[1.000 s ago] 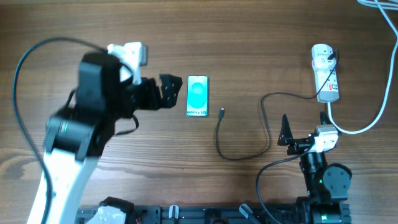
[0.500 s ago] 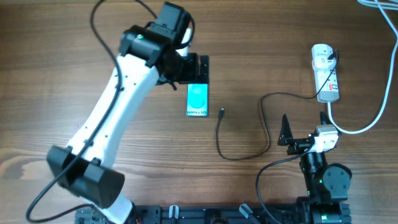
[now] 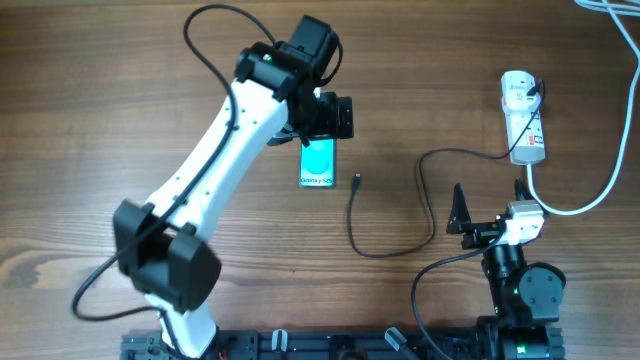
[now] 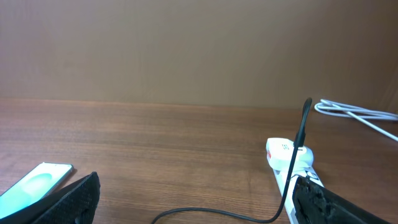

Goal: Plug charger to phone and switch on socket
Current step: 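Lower the left gripper and close it on the phone's top edge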

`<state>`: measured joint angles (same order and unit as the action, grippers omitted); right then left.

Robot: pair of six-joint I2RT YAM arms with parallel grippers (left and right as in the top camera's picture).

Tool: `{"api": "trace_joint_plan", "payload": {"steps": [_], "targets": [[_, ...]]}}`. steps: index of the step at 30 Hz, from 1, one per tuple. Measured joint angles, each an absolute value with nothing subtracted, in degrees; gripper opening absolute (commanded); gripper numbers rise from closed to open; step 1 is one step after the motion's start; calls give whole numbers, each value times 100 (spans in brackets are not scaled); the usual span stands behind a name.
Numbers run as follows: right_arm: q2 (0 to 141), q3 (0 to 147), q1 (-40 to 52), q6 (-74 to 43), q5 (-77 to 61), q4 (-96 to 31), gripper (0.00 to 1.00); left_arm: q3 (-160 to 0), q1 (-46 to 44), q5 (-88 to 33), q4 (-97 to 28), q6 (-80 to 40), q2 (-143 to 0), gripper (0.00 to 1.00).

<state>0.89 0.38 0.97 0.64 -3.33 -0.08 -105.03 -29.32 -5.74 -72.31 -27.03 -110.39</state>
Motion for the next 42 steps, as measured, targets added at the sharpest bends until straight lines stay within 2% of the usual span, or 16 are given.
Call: {"api": "trace_joint_plan", "payload": {"steps": [6, 14, 21, 27, 42], "targets": [[89, 38, 97, 64, -333, -8, 100, -10508, -2932, -569, -7454, -2923, -11804, 99], [89, 38, 97, 64, -333, -8, 100, -11262, -2814, -628, -7730, -2950, -11893, 99], [91, 38, 97, 64, -333, -8, 100, -11281, -2797, -580, -7736, -2950, -12293, 100], [91, 38, 97, 64, -333, -8, 100, -11279, -2797, -576, -7470, -2950, -12879, 100], [89, 38, 97, 64, -333, -8, 100, -11100, -2803, -576, -6906, -2952, -12940, 100]]}}
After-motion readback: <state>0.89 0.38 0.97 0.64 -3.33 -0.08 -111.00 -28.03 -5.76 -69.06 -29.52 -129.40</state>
